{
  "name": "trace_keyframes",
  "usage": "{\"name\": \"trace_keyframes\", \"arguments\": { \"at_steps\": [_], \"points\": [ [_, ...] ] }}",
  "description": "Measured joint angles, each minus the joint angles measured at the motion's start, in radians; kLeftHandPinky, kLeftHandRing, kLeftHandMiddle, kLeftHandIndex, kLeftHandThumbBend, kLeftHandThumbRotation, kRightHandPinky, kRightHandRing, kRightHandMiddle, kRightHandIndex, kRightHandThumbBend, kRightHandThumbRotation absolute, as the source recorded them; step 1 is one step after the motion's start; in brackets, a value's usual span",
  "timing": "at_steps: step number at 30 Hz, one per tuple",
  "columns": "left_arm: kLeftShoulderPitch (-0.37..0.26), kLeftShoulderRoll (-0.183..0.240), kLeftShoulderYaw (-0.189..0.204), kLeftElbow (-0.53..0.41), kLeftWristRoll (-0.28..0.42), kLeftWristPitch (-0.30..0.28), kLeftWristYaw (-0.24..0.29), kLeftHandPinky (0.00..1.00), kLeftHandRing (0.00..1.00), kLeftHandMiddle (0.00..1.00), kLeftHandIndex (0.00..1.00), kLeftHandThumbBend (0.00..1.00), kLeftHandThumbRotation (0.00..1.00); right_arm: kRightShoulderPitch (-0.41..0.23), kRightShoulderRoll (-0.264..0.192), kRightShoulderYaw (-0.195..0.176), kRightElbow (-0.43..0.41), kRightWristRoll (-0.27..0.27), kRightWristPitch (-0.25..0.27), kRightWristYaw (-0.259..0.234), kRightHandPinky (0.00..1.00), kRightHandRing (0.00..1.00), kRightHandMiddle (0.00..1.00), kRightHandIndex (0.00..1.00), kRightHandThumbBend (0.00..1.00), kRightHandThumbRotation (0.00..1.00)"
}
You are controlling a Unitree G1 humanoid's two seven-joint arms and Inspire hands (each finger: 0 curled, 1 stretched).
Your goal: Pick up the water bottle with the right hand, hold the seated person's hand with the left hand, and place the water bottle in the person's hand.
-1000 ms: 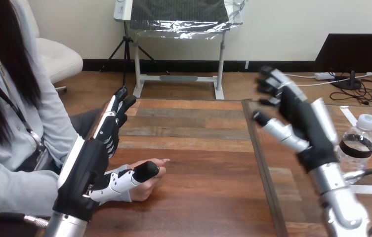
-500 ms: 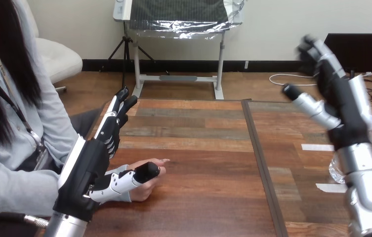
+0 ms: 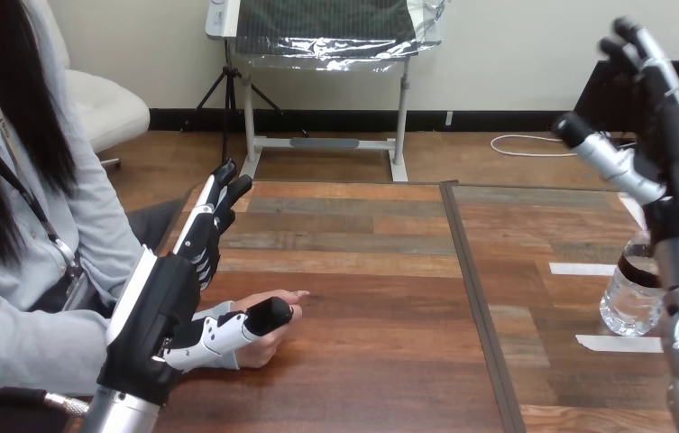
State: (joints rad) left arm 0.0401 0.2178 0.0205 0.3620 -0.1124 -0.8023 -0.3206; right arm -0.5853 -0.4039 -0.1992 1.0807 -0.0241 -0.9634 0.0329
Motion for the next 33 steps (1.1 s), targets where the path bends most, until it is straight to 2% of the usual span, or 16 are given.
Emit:
{"name": "trace_keyframes", "arguments": {
  "at_steps": [6,15,17,19,25,28,33],
  "points": [
    [0.0,0.0,0.0,0.0,-0.005,0.0,-0.005,0.99,1.0,1.0,1.0,1.0,0.55,-0.011,-0.022,-0.001,0.007,-0.033,0.004,-0.058,0.97,0.94,0.9,0.92,1.0,0.53],
    [0.0,0.0,0.005,0.0,-0.014,0.0,-0.014,0.99,1.0,1.0,1.0,1.0,0.55,-0.019,-0.041,-0.001,0.033,-0.058,0.024,-0.117,0.99,0.95,0.89,0.92,1.0,0.46],
    [0.0,0.0,0.006,0.0,-0.017,0.0,-0.016,0.99,1.0,1.0,1.0,1.0,0.55,-0.019,-0.043,-0.001,0.037,-0.065,0.029,-0.132,0.97,0.94,0.88,0.91,1.0,0.48],
    [0.0,0.0,0.007,0.001,-0.02,0.0,-0.019,0.99,1.0,1.0,1.0,1.0,0.55,-0.019,-0.046,0.002,0.041,-0.087,0.041,-0.166,0.95,0.93,0.87,0.91,1.0,0.48],
    [0.0,0.0,0.009,0.0,-0.035,0.0,-0.029,0.99,1.0,1.0,1.0,1.0,0.54,-0.02,-0.07,0.035,0.048,-0.196,0.115,-0.311,0.86,0.89,0.85,0.9,1.0,0.55],
    [0.0,0.0,0.012,0.0,-0.038,0.0,-0.032,0.99,1.0,1.0,1.0,1.0,0.54,-0.025,-0.081,0.044,0.063,-0.227,0.14,-0.359,0.85,0.89,0.85,0.9,1.0,0.56],
    [0.0,0.001,0.019,0.0,-0.038,0.0,-0.034,0.99,1.0,1.0,1.0,1.0,0.54,-0.027,-0.095,0.047,0.084,-0.245,0.164,-0.407,0.85,0.88,0.85,0.9,1.0,0.54]
  ]
}}
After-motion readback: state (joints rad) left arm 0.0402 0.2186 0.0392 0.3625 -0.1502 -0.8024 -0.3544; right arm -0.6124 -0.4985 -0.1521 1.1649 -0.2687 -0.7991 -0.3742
